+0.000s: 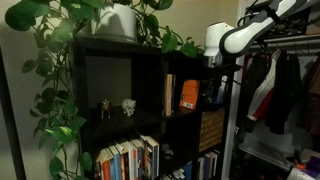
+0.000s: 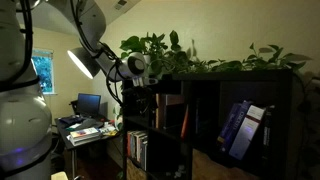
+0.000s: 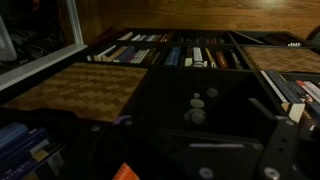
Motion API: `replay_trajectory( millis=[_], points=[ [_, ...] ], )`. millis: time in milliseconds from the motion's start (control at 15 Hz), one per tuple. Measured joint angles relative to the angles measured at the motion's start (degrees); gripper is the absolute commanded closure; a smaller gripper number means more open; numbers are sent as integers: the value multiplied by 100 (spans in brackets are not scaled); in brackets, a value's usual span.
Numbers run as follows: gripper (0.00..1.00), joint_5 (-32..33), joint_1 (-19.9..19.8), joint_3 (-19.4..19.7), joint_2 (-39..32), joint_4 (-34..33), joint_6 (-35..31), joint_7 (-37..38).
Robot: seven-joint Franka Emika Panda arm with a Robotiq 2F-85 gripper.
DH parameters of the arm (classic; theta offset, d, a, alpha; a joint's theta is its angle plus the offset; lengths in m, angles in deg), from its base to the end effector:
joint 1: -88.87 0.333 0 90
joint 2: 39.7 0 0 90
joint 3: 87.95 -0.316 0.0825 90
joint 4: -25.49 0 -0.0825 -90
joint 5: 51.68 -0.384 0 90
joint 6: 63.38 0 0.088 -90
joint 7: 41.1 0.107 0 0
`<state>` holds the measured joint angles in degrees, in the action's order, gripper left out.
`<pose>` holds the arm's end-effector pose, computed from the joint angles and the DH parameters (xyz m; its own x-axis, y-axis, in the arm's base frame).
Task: Change the position of the book from vertical to horizontally on the shelf
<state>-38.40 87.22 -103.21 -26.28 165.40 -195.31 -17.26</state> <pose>0.4512 0.1050 0.3962 0.9876 -0.0187 0.1558 -0.0495 -0.9793 0.1965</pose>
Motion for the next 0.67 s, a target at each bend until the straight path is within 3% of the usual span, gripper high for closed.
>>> replay_trajectory(
  millis=[400, 667],
  points=[
    [0, 0, 21, 20, -6, 0, 0, 0],
    [0, 7, 71, 264, -17, 17, -284, -123]
  ],
)
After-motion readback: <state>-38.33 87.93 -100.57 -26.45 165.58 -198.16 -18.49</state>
